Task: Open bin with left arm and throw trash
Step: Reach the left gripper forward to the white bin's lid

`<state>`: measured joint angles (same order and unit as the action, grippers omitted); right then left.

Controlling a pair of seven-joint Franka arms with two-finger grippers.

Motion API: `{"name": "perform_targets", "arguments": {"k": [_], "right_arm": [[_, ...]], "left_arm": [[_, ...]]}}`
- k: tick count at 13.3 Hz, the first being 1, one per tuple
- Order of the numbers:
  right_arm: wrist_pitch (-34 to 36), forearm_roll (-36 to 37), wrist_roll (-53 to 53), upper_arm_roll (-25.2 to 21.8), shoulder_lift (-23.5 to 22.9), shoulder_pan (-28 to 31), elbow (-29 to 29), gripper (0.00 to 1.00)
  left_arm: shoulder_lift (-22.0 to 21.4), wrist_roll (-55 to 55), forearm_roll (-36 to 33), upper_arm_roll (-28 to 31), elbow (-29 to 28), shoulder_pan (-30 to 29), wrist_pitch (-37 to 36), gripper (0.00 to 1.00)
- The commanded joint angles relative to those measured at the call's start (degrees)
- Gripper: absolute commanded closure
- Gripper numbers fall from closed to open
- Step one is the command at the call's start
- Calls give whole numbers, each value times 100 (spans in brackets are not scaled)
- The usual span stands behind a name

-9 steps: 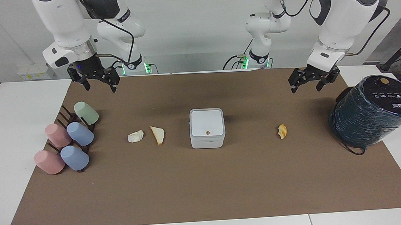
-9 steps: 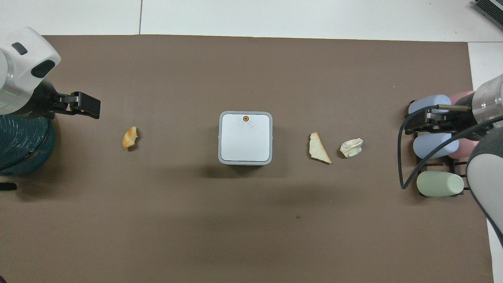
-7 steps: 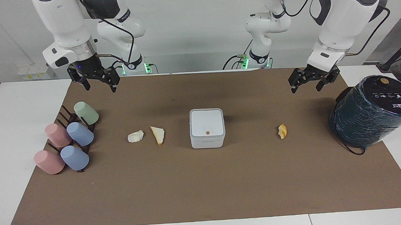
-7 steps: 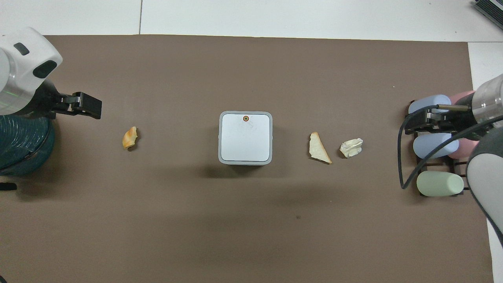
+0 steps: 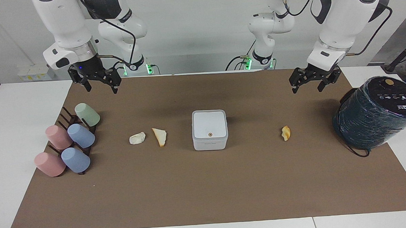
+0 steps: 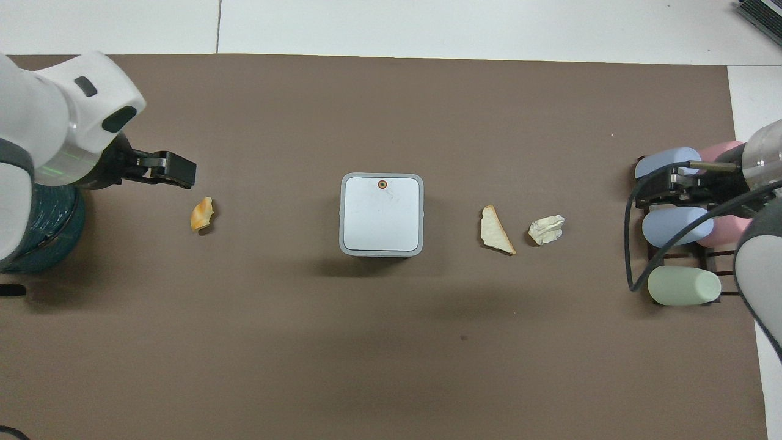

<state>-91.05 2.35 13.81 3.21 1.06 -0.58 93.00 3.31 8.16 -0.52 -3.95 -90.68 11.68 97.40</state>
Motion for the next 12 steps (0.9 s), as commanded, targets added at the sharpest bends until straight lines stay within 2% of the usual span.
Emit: {"name": "perform_targets", "arguments": {"k": [1, 2, 3, 5, 7, 8, 12], "right_arm": [[-409, -24, -142, 22, 61, 146, 235, 0], [-918, -24, -134, 13, 174, 163, 558, 0], [-1245, -24, -116, 13, 306, 242, 918, 0], [-1677, -24, -116, 13, 473, 269, 1447, 0], [-1749, -24, -133, 13, 430, 269, 1633, 0], [-1845, -24, -125, 13, 395, 260, 1764, 0], [-3013, -16, -98, 13, 194, 190, 2564, 0]], "left_arm": [[-296, 649, 279, 44, -573, 378, 638, 34], [-304, 939, 481, 44, -669, 457, 909, 52], [-296, 1211, 587, 44, -740, 632, 1173, 64], [-217, 1905, 641, 44, -959, 966, 1971, 69], [107, 2757, 676, 44, -978, 1239, 2684, 76], [265, 3074, 685, 44, -978, 1362, 3070, 76], [706, 3788, 685, 44, -978, 1557, 3961, 85]]}}
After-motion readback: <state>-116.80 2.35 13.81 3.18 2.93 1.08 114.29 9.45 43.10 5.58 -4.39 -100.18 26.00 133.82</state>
